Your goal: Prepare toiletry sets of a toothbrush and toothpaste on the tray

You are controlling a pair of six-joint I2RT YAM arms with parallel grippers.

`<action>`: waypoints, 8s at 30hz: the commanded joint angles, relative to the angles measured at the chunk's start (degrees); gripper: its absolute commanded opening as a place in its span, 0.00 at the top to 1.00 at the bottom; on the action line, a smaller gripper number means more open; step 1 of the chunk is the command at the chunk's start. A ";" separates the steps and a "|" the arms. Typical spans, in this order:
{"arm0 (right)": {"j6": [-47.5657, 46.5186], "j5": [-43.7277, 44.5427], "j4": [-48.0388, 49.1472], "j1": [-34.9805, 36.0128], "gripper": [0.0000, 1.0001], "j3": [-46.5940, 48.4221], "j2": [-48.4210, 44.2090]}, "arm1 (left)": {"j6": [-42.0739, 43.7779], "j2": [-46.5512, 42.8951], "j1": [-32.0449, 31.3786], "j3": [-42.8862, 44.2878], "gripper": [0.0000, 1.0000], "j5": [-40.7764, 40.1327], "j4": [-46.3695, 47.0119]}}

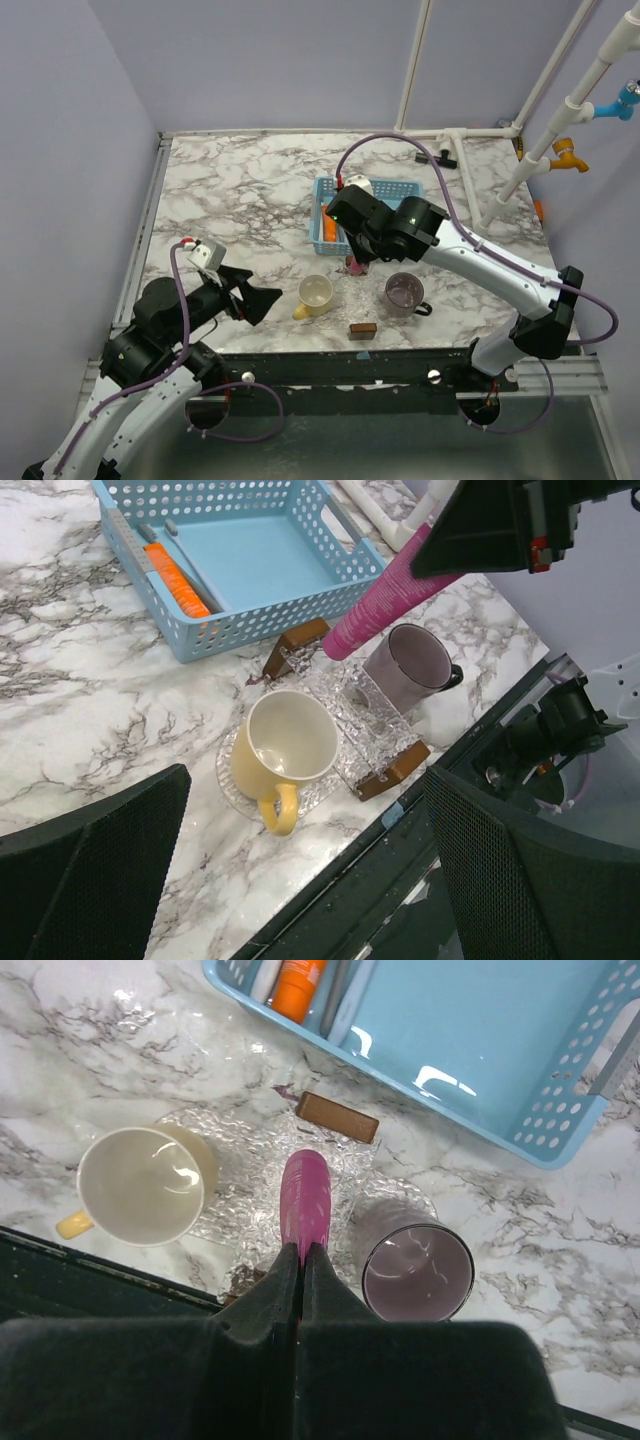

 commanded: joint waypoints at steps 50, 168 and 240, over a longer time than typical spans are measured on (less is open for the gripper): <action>-1.11 -7.49 14.08 -6.92 0.93 -15.73 3.16 | 1.63 1.34 0.19 -0.51 0.01 -1.15 1.76; -4.84 -4.97 28.49 -26.05 1.00 6.04 28.18 | 1.54 2.55 0.18 -0.04 0.01 -4.15 0.63; 16.20 -37.15 96.95 3.39 0.99 -31.74 -16.97 | -33.35 10.17 0.18 2.95 0.56 30.89 39.64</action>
